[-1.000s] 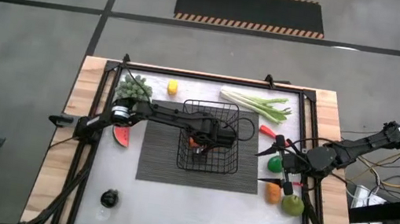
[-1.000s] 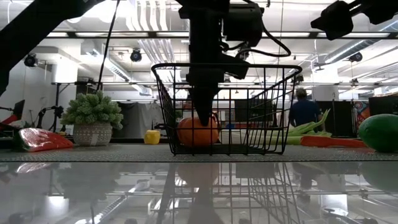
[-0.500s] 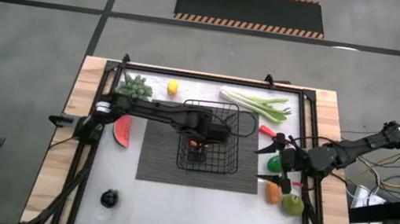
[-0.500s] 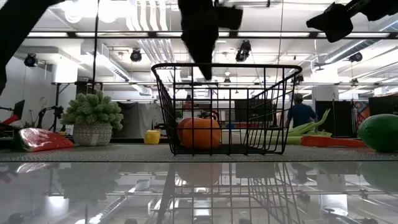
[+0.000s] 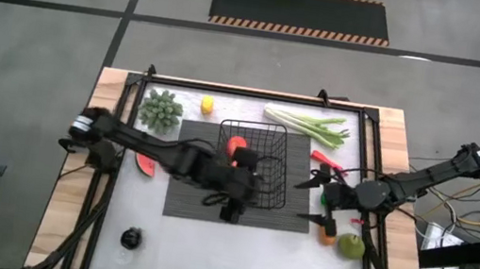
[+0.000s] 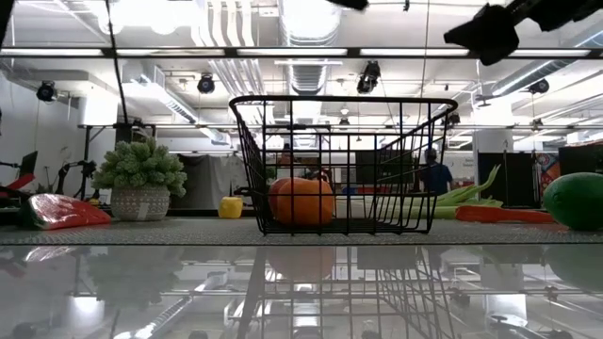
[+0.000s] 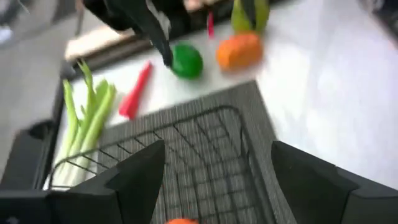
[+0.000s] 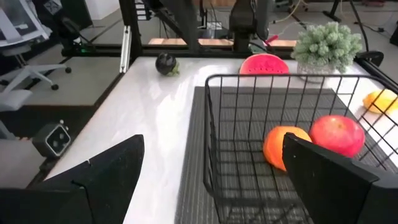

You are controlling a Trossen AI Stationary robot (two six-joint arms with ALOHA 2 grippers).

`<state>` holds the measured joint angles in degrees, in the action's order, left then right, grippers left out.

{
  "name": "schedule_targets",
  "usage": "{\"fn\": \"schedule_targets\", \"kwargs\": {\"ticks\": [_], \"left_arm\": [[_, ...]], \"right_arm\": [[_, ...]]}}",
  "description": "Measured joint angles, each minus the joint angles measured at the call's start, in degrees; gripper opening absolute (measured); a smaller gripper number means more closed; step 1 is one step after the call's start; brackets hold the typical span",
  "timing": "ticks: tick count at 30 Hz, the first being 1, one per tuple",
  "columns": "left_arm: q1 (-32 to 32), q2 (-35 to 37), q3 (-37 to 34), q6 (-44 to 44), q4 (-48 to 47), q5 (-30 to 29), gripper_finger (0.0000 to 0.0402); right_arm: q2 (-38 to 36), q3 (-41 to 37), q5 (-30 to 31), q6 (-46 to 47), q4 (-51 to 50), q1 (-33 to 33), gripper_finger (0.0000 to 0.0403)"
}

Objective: Build produce basket
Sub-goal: Put the leek into the wire basket

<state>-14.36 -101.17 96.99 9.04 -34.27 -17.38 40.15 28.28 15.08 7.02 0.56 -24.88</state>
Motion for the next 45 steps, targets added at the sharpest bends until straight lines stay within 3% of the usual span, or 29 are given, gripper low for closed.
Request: {"fn": "schedule_targets", "kwargs": {"ticks": [5, 12, 21, 27, 30, 37, 41, 45], "left_arm": [[-2.1, 9.1, -15.4, 1.0, 19.9, -1.3, 0.0274], [-2.6, 19.9, -33.4, 2.2, 41.0, -1.9, 0.0274], [-2.5, 29.5, -46.6, 4.9, 53.8, -5.7, 0.0274], [-2.3, 34.4, -49.6, 10.6, 55.0, -9.1, 0.0274], [-1.6, 36.4, -50.3, 15.8, 55.1, -10.3, 0.0274], [1.6, 40.9, -53.4, 23.7, 55.0, -11.6, 0.0274], [3.9, 43.2, -55.8, 25.9, 54.7, -11.7, 0.0274], [5.3, 45.8, -57.9, 26.2, 55.0, -11.7, 0.0274]], "right_arm": [[4.9, 4.7, 0.0, -0.7, -0.3, 0.0, 0.0353], [11.3, 14.2, 1.6, -1.2, -6.4, 0.2, 0.0291], [18.8, 31.3, 13.6, -0.5, -27.3, 3.0, 0.0206], [24.2, 42.8, 13.2, -2.4, -41.3, 13.1, 0.0138], [26.4, 46.7, 9.8, -5.9, -45.4, 20.5, 0.0103], [29.8, 49.3, -6.6, -16.2, -46.3, 41.3, 0.0042], [31.8, 49.3, -15.3, -17.5, -45.3, 52.3, 0.0048], [34.1, 49.2, -22.4, -20.1, -45.2, 60.5, 0.0095]]}}
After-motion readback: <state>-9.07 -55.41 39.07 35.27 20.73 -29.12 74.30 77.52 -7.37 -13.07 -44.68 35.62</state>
